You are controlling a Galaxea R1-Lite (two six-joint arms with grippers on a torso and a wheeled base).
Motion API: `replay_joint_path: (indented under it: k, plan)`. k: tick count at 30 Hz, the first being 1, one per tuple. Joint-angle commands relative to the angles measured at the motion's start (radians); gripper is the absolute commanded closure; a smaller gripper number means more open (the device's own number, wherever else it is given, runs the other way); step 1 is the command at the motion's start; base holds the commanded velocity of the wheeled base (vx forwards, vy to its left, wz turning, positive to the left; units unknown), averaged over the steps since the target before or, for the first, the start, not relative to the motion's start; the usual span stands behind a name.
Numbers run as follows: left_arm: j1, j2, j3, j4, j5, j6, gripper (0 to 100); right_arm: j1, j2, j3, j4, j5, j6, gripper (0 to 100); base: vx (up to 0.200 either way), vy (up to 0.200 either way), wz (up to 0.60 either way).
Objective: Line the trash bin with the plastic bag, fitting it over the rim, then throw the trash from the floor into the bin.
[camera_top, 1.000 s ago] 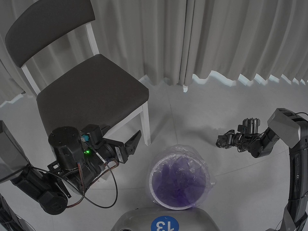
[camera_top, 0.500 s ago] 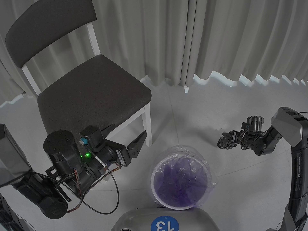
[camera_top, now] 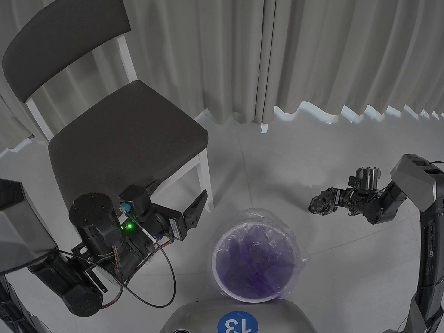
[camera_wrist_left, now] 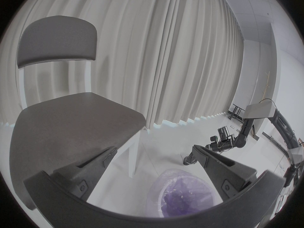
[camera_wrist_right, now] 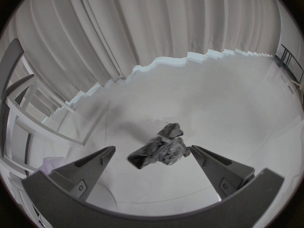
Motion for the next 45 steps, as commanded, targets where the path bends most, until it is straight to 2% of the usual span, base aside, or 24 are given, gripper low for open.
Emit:
replay_joint_path:
  k: [1,13,26,29,32,40,45]
  plan:
    - [-0.003,0.007,0.013,-0.002,-0.004,-0.002,0,-0.005,0.0,-0.002,0.0,0.001,0.0,0,0.0,0.0,0.0]
    - [-0.004,0.007,0.013,-0.003,-0.004,-0.003,0,0.001,0.011,-0.012,-0.009,0.001,0.003,0,0.0,0.0,0.0]
    - [-0.004,0.009,0.013,-0.003,-0.004,-0.003,0,0.062,0.092,-0.022,-0.17,-0.004,0.037,0,0.0,0.0,0.0]
    - [-0.004,0.012,0.013,-0.003,-0.004,-0.003,0,0.09,0.127,-0.066,-0.176,-0.067,0.052,0,0.0,0.0,0.0]
    - [-0.004,0.01,0.013,-0.003,-0.004,-0.003,0,0.102,0.152,-0.094,-0.179,-0.096,0.069,0,0.0,0.0,0.0]
    - [-0.004,0.013,0.013,-0.003,-0.004,-0.003,0,0.122,0.166,-0.114,-0.181,-0.104,0.091,0,0.0,0.0,0.0]
    - [-0.004,0.012,0.013,-0.003,-0.004,-0.003,0,0.127,0.186,-0.135,-0.179,-0.138,0.1,0,0.0,0.0,0.0]
